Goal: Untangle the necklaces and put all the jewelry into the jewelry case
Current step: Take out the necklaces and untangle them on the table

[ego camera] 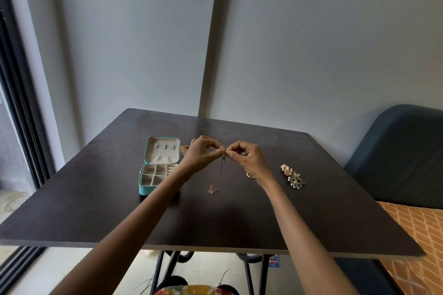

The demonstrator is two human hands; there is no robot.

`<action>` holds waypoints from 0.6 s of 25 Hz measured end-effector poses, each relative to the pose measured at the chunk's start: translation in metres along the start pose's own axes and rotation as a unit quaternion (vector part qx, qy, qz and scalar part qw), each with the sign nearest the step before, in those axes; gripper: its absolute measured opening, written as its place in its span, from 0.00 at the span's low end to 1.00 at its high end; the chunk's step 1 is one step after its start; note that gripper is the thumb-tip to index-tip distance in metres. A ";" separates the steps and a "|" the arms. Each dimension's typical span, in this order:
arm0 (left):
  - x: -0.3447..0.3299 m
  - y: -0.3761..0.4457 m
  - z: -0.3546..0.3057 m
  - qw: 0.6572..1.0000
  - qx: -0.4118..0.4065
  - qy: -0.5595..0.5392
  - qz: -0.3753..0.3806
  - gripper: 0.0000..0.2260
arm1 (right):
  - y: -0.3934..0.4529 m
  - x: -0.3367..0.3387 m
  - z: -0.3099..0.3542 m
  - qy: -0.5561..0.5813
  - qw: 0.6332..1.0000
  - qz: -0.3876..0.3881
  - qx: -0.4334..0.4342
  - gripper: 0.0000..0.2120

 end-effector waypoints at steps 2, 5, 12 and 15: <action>0.004 0.003 -0.002 0.998 -0.006 0.056 -0.003 0.05 | 0.002 -0.001 0.001 -0.007 1.000 0.004 0.013 0.07; 0.005 0.004 -0.008 0.991 -0.035 0.130 0.002 0.05 | 0.004 -0.002 0.004 -0.012 1.000 0.008 0.020 0.08; -0.001 0.001 -0.004 0.998 -0.004 -0.053 0.015 0.07 | 0.002 0.000 0.015 0.023 0.999 0.027 0.015 0.10; 0.002 0.002 0.000 0.996 0.011 -0.086 0.018 0.06 | 0.002 0.001 0.010 0.017 0.999 0.049 0.003 0.10</action>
Point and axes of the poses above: each hand's wrist, its own y-axis towards the middle knuckle, its own x-axis out of the back of the hand, z = x × y, the point moved 4 cm from there along y, towards the middle knuckle, and after that the axes turned 7 degrees about y, right-handed, at the moved point
